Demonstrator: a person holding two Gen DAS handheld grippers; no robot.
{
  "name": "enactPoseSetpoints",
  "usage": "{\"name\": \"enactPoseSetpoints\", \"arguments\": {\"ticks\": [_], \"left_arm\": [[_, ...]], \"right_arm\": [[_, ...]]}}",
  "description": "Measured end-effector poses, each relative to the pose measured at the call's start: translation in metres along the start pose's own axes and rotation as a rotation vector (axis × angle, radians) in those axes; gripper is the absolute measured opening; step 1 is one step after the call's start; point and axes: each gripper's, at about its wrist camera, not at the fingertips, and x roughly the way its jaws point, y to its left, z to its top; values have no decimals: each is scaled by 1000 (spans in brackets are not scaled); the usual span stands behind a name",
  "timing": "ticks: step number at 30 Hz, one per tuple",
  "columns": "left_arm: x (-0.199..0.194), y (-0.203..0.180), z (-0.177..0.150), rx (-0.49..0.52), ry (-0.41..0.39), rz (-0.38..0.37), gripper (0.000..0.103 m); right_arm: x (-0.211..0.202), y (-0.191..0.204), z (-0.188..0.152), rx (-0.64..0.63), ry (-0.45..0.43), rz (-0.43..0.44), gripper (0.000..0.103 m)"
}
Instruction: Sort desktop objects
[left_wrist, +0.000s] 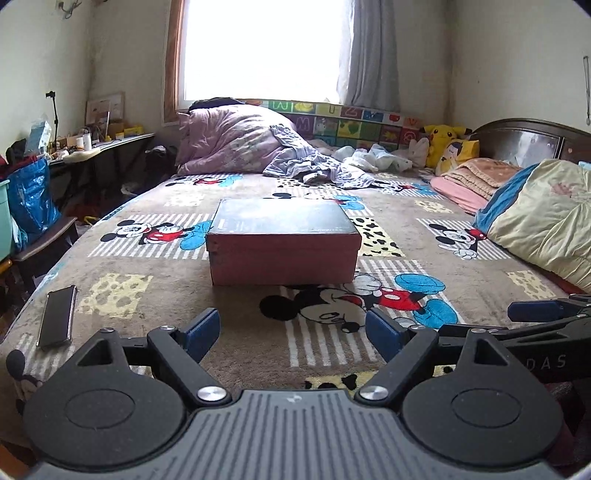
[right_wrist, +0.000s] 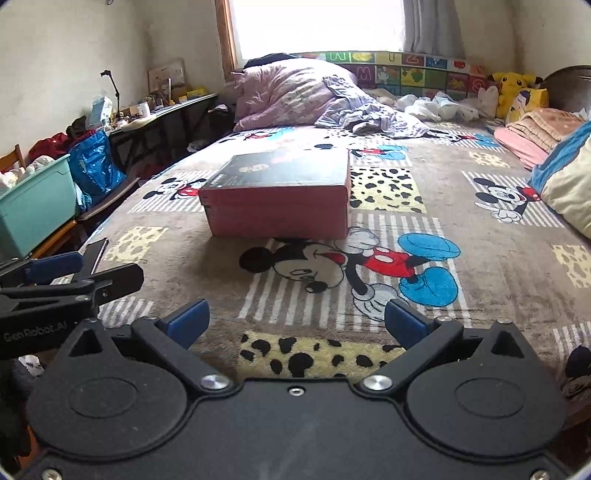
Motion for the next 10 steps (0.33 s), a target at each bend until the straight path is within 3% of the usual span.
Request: {"name": "enactPoseSetpoints", "arguments": {"ticks": [10], "left_arm": [[-8,9,-1,-17,-25,4,86]], "right_arm": [[-5,10,1,-18,-15,5,102]]}}
